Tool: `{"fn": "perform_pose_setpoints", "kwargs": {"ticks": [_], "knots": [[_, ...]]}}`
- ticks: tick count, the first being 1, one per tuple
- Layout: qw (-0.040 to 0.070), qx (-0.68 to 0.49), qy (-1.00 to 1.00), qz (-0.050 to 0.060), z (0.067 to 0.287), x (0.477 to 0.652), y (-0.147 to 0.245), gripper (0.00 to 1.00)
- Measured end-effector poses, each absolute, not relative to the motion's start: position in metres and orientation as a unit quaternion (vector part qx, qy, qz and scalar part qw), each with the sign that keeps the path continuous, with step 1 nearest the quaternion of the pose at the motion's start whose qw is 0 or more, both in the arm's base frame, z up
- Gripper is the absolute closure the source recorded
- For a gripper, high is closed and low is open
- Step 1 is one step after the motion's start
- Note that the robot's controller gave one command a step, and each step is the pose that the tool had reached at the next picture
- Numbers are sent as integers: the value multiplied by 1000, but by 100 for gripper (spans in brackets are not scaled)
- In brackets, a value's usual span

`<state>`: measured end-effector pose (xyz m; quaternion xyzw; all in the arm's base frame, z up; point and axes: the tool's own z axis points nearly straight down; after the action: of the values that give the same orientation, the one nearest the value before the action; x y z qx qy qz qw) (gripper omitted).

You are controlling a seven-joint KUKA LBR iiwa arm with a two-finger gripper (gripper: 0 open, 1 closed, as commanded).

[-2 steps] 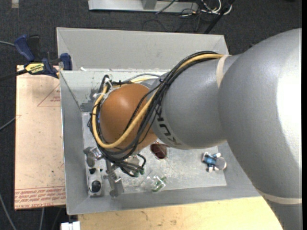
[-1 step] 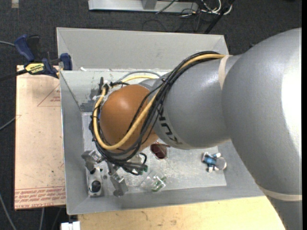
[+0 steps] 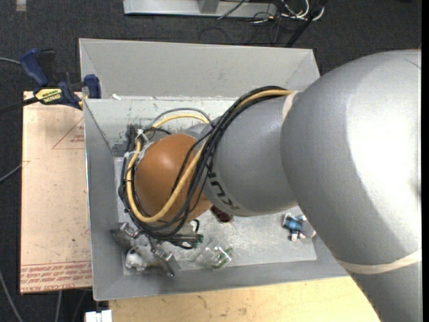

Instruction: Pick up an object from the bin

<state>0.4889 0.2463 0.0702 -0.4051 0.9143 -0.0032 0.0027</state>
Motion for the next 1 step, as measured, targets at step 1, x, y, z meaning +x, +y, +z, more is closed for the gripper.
{"fn": "perform_pose_setpoints", "kwargs": {"ticks": [1], "knots": [[1,-507,862,1,70,498,249,100]]}}
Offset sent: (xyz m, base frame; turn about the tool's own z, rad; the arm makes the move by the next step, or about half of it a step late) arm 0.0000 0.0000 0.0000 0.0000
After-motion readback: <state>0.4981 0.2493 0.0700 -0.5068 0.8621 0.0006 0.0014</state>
